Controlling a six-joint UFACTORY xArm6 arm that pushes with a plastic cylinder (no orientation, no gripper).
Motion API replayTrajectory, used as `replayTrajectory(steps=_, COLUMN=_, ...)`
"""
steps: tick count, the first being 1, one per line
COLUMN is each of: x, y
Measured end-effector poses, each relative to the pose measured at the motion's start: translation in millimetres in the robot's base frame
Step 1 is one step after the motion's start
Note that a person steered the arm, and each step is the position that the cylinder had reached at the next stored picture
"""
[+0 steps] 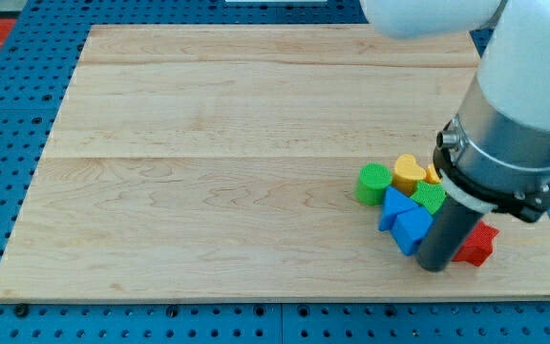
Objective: Push the blue cube and green circle with the blue triangle up towards the top center
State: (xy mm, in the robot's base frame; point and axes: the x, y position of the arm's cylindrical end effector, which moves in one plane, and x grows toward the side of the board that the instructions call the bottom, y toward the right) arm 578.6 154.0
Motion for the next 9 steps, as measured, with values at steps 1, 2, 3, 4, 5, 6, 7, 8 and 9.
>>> replayTrajectory(steps=1, x=-15.6, y=0.0)
replayTrajectory(steps=2, x=-50.3, y=-34.9)
replayTrajectory(steps=3, x=-79.9, y=-59.6)
replayTrajectory(steps=4, x=-103.3, y=-78.2)
replayTrajectory(steps=5, x=-117.6, y=-97.8)
replayTrajectory(steps=6, x=-132.5, y=-117.2)
replayTrajectory(steps=7, x=-152.8, y=-115.6)
replayTrajectory(steps=8, x=-162.4, y=-115.5)
replayTrajectory(steps=9, x=-177.4, y=-126.4)
